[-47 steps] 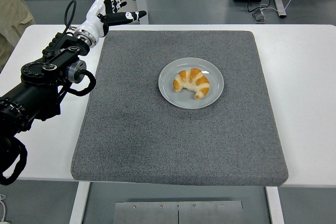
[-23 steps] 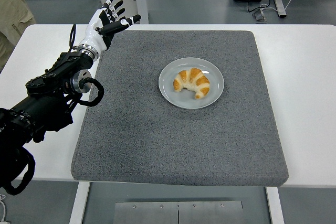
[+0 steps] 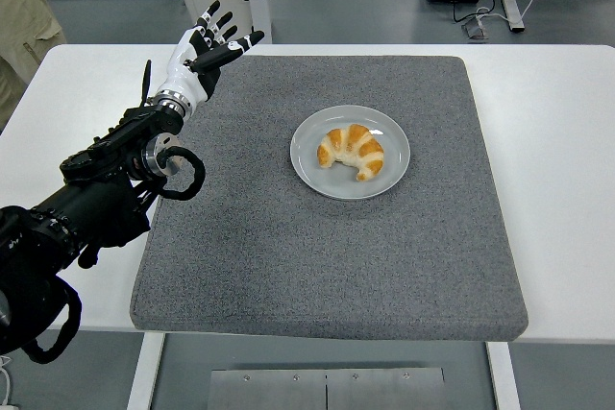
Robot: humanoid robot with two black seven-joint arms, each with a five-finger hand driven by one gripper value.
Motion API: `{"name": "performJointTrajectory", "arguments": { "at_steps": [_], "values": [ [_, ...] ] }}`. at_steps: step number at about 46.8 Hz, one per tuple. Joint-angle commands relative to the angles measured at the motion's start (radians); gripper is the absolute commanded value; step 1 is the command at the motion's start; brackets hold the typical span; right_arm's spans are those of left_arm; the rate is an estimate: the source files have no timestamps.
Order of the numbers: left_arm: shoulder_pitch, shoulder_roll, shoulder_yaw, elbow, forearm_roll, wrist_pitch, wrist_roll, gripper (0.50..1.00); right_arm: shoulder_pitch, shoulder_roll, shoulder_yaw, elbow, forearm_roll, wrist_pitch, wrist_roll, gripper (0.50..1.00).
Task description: Place the bread on the plate
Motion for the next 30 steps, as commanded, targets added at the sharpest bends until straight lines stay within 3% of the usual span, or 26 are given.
{"name": "performJointTrajectory", "arguments": {
  "at_steps": [1,30],
  "values": [
    [-0.001,0.000,0.001,0.000,0.000,0.000,-0.001,0.983,-0.001,0.000,0.001,0.001,0.000,0.000,0.000,1.000],
    [-0.001,0.000,0.001,0.000,0.000,0.000,-0.007,0.984,0.001,0.000,0.002,0.003,0.000,0.000,0.000,1.000]
  ]
}}
